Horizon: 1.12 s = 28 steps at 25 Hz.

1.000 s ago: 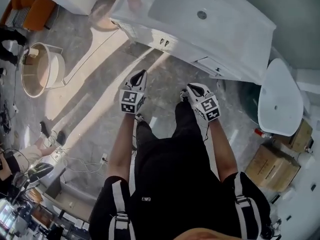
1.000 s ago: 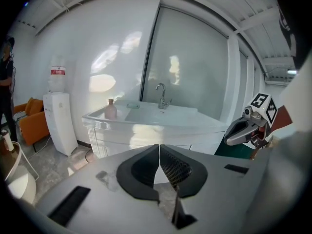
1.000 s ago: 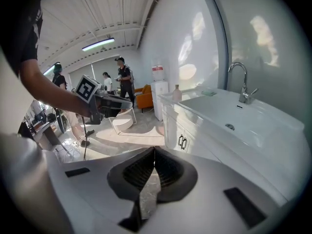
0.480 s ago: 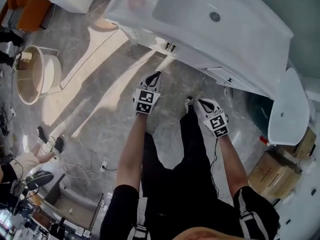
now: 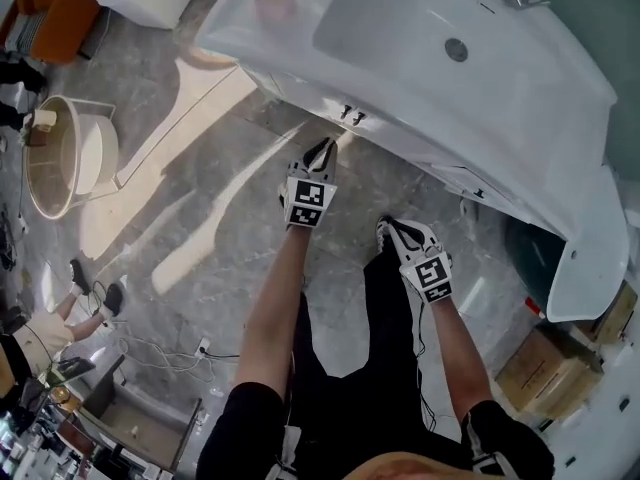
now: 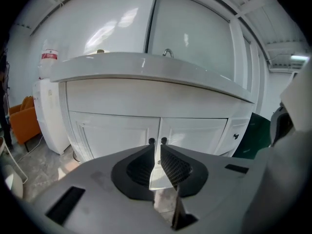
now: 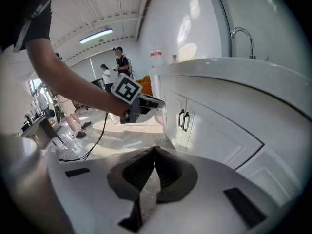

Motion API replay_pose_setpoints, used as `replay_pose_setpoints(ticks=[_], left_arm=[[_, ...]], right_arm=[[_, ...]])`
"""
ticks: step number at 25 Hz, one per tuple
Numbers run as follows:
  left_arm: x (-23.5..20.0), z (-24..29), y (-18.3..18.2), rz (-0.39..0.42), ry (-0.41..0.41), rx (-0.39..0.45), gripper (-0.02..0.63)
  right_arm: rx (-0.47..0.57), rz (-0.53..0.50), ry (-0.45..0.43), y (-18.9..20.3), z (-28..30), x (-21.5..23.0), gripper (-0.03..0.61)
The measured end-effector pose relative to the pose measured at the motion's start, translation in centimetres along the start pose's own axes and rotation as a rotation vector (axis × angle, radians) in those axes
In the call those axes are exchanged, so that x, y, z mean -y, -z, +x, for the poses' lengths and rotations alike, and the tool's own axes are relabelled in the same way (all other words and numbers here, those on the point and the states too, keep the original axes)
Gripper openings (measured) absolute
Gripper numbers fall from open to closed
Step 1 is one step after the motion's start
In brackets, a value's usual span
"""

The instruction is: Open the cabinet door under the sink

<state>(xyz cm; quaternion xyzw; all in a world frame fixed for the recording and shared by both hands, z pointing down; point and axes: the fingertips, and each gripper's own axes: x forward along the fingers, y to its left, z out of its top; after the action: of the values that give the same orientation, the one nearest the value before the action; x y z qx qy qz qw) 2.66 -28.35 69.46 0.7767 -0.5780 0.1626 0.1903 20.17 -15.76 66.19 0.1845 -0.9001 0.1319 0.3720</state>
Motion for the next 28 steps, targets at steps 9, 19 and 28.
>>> replay_pose_setpoints(ticks=[9, 19, 28], left_arm=[[-1.6, 7.7, 2.9, 0.007, -0.035, -0.063, 0.031], [-2.7, 11.8, 3.7, -0.074, -0.100, -0.059, 0.095], [-2.7, 13.4, 4.1, -0.049, -0.121, -0.060, 0.090]], right_arm=[[0.006, 0.108, -0.022, 2.9, 3.1, 1.1, 0.060], [0.000, 0.011, -0.100, 1.5, 5.9, 3.1, 0.060], [-0.108, 0.005, -0.129, 6.3, 5.2, 2.7, 0.060]])
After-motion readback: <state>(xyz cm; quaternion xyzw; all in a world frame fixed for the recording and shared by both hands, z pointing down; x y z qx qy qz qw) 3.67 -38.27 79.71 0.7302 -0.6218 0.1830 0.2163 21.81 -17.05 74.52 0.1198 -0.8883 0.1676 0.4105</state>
